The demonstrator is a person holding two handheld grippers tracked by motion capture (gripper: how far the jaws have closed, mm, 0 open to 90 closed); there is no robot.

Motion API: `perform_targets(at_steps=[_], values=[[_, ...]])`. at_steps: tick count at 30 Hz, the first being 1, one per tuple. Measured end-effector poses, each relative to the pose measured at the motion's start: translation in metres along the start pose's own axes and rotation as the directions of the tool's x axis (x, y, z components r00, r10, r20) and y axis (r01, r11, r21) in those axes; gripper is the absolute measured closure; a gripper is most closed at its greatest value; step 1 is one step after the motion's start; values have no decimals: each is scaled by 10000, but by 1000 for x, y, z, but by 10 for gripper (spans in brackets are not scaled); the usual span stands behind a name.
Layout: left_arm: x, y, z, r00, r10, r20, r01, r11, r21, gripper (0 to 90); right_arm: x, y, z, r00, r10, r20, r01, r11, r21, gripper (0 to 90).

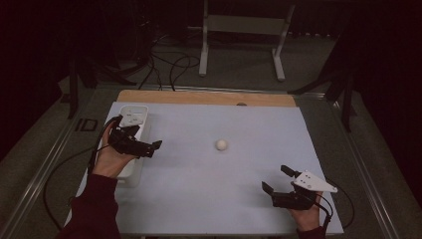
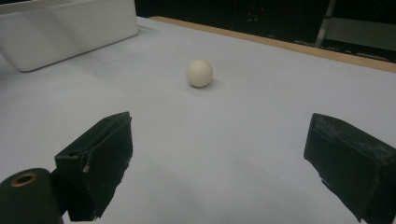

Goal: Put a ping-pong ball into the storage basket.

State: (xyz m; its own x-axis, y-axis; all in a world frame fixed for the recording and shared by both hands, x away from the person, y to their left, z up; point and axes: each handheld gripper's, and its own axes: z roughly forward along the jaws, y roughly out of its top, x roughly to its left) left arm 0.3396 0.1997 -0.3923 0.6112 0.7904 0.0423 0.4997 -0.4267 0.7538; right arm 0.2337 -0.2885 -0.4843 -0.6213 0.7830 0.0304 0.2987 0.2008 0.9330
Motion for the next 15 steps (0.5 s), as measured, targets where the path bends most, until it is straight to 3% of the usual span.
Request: perform_targets(at_steps=[15], values=[[-10, 8, 9, 9995, 205, 240, -205, 9998, -15, 1, 0, 0, 0, 10000, 13, 12, -13, 10000, -23, 78]])
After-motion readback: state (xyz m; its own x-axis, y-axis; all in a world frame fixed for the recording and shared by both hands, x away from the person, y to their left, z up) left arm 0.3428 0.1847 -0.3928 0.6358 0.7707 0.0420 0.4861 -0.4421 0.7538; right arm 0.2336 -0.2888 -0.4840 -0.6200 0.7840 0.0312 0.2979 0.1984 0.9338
